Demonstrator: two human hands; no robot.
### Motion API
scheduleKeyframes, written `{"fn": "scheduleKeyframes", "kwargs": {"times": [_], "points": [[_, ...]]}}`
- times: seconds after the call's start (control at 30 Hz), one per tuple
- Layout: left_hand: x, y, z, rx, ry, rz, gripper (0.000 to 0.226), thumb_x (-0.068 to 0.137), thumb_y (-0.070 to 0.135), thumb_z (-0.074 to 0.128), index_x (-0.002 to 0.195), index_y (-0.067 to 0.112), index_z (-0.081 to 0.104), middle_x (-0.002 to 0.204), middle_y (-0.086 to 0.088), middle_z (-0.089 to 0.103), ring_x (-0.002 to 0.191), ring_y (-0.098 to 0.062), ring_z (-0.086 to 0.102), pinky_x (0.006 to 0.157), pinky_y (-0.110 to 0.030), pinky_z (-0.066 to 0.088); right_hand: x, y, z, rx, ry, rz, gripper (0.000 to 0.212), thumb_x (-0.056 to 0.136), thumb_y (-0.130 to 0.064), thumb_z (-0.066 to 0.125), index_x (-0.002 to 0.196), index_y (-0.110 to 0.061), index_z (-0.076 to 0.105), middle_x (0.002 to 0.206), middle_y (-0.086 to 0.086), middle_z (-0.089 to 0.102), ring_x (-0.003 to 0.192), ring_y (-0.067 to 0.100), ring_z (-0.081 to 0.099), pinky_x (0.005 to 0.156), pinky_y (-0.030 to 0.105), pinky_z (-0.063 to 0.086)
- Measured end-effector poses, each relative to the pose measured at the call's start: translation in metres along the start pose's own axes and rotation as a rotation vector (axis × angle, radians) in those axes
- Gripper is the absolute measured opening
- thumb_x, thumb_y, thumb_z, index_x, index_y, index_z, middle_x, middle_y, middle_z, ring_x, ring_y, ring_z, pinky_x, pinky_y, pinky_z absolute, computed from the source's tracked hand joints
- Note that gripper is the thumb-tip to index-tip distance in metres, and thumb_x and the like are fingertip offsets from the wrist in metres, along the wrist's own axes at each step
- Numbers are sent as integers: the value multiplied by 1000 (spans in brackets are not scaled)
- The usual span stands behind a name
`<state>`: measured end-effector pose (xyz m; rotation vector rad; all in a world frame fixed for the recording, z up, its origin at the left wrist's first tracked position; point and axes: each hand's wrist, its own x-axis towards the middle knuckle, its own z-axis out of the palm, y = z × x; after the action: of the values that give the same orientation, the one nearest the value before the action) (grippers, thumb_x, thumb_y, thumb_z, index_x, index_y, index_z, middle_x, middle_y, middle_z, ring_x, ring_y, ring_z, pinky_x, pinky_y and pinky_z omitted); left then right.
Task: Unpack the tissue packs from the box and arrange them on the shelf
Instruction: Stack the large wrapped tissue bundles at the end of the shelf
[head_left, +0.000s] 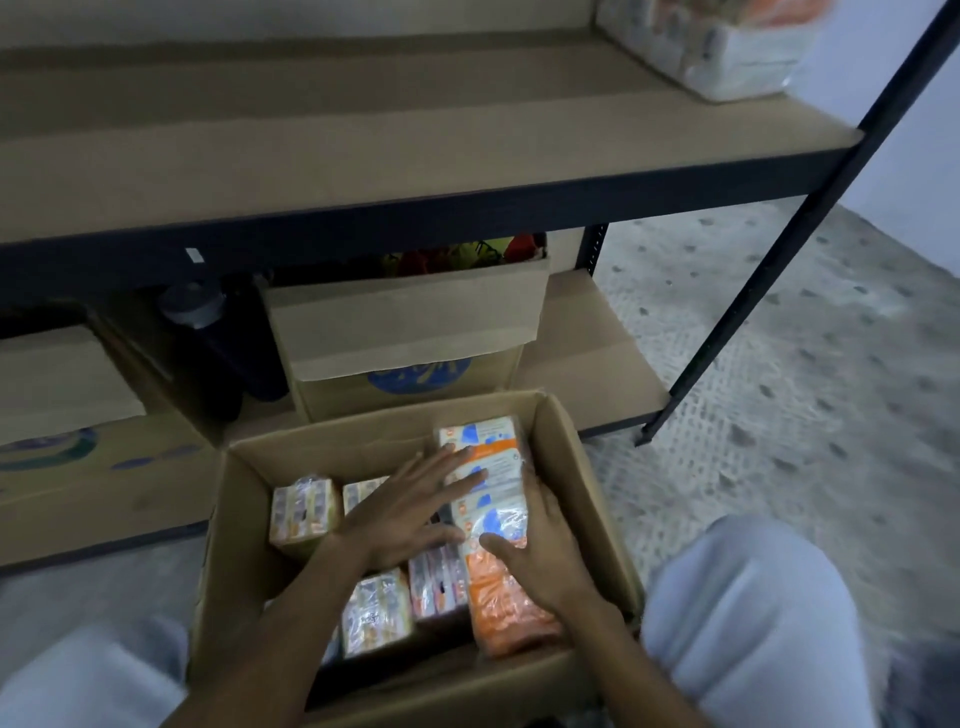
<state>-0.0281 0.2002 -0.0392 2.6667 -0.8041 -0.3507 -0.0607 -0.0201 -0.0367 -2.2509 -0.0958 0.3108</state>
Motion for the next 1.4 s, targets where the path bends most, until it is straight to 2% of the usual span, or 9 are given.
{"fn": "scheduleKeyframes", "kwargs": {"times": [0.23, 0.33, 0.43, 0.6, 0.73, 0.87, 1.1, 1.27, 1.4], "points": [[0, 10, 19, -108, 155, -9, 63, 97, 50, 44, 151, 41, 12, 159, 19, -9, 147, -9, -14, 119, -37, 7, 4, 1, -11, 106, 26, 8, 81, 74, -45, 70, 145, -25, 36, 142, -4, 46, 129, 8, 43, 109, 21, 30], [-3, 9, 22, -96, 228, -8, 61, 96, 55, 42, 151, 38, 19, 160, 16, 1, 148, -13, -4, 120, -42, 12, 4, 0, -16, 145, -6, 7, 77, 78, -37, 75, 144, -27, 37, 140, -6, 48, 126, 8, 47, 110, 31, 37], [-11, 8, 18, -63, 313, -19, 61, 94, 62, 40, 149, 39, 26, 159, 14, 13, 148, -14, 6, 118, -45, 9, 7, -6, -23, 209, -101, 5, 76, 82, -28, 74, 146, -30, 35, 145, -11, 43, 126, 2, 47, 108, 29, 40], [-24, 5, -11, 40, 313, 37, 73, 87, 68, 47, 149, 38, 24, 159, 10, 15, 148, -16, 5, 119, -47, 7, 13, -24, -41, 263, -256, -34, 69, 80, -25, 77, 135, -44, 39, 131, -11, 57, 115, 0, 57, 100, 24, 46], [-41, 6, -47, 132, 285, 123, 83, 83, 71, 51, 151, 33, 22, 161, 6, 11, 149, -18, 3, 120, -46, 2, 18, -39, -53, 256, -340, -83, 74, 72, -39, 78, 137, -47, 43, 130, -14, 58, 117, 3, 57, 104, 35, 46], [-55, 11, -68, 241, 362, 160, 75, 87, 71, 40, 149, 28, 32, 157, -1, 27, 147, -18, 17, 120, -40, 6, 18, -63, -71, 245, -413, -152, 74, 77, -29, 79, 140, -40, 42, 131, -11, 60, 117, 7, 59, 103, 39, 47], [-66, 37, -92, 244, 764, 110, 57, 92, 64, 37, 128, 23, 55, 131, -4, 59, 123, -23, 52, 102, -43, 37, 8, -126, -107, 3, -414, -295, 75, 73, -55, 72, 139, -52, 35, 131, -17, 56, 114, 1, 57, 102, 31, 46], [-80, 60, -125, 235, 927, 66, 49, 96, 60, 32, 119, 23, 55, 117, -1, 65, 108, -21, 60, 92, -42, 39, -14, -186, -139, -275, -425, -419, 88, 57, -76, 69, 136, -56, 34, 131, -23, 49, 110, -2, 53, 98, 25, 45], [-92, 74, -153, 325, 1039, 76, 51, 95, 62, 34, 114, 21, 58, 111, -1, 67, 104, -19, 60, 89, -42, 38, -29, -218, -159, -388, -444, -509, 99, 50, -82, 67, 138, -59, 28, 145, -27, 33, 125, -3, 40, 108, 26, 35]]}}
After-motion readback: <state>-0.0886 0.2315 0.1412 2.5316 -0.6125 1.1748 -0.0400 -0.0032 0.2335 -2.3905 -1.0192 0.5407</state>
